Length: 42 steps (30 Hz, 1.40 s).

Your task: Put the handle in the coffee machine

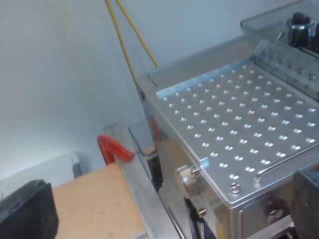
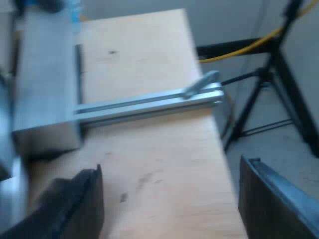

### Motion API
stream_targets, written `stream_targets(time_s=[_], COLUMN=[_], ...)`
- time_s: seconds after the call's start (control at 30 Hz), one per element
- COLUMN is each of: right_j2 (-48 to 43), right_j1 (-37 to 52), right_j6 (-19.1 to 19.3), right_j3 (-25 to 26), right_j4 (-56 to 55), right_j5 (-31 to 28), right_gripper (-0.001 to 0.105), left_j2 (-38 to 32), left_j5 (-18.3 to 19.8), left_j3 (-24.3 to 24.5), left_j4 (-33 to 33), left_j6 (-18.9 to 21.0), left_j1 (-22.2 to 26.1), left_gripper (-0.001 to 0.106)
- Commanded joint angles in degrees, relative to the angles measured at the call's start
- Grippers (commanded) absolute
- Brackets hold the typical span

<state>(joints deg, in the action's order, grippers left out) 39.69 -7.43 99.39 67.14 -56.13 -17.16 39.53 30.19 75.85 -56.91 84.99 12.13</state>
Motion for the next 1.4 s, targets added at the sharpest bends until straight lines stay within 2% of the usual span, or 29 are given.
stream_targets(time_s=[0.03, 0.13, 0.33, 0.4, 0.5, 0.6, 0.8, 0.9, 1.1, 1.23, 1.33, 1.4], right_j2=[-3.6, -8.4, -19.6, -23.9, -29.1, -34.3, -43.3, -42.8, -42.9, -42.9, -42.8, -42.8], right_j1=[2.4, 3.3, 3.3, 3.3, 3.3, 3.3, 3.3, 3.3, 3.1, 3.1, 3.1, 3.1], right_j6=[3.5, 4.8, 5.0, 5.0, 5.0, 5.0, 5.0, 5.2, 5.4, 5.4, 5.4, 5.4], right_j3=[-0.4, -1.4, -3.3, -3.9, -5.1, -6.4, -7.8, -6.2, -6.6, -7.5, -9.3, -11.9], right_j4=[-0.1, -0.3, -1.7, -3.7, -6.4, -8.5, -14.1, -19.7, -17.2, -11.9, -8.7, -6.0], right_j5=[0.5, 0.7, 0.7, 0.7, 0.7, 0.7, 0.7, 0.6, 1.8, 3.5, 5.4, 7.9], right_gripper=[0.060, 0.060, 0.060, 0.060, 0.060, 0.060, 0.060, 0.060, 0.060, 0.060, 0.060, 0.060], left_j2=[-2.2, -5.5, -15.6, -21.6, -29.1, -36.6, -48.9, -47.8, -48.5, -48.4, -48.2, -47.8], left_j5=[0.4, 0.4, 0.4, 0.4, 0.4, 0.4, -0.3, -0.8, -1.6, -2.1, -5.3, -9.1], left_j3=[-0.6, -3.5, -14.4, -18.7, -22.2, -24.7, -26.2, -24.4, -24.8, -25.8, -27.2, -28.7], left_j4=[0.0, 0.0, 0.2, -0.7, -3.0, -6.5, -15.1, -22.1, -22.0, -16.3, -9.5, -6.0], left_j6=[0.8, 0.9, -0.5, -1.0, -2.0, -2.0, -2.1, -2.4, -2.7, -0.9, 2.5, 5.1], left_j1=[-0.1, -0.1, -0.1, -0.1, -0.1, -0.1, -0.3, -0.1, -0.1, -1.6, -3.9, -5.5], left_gripper=[0.098, 0.097, 0.097, 0.097, 0.097, 0.097, 0.097, 0.097, 0.097, 0.097, 0.097, 0.097])
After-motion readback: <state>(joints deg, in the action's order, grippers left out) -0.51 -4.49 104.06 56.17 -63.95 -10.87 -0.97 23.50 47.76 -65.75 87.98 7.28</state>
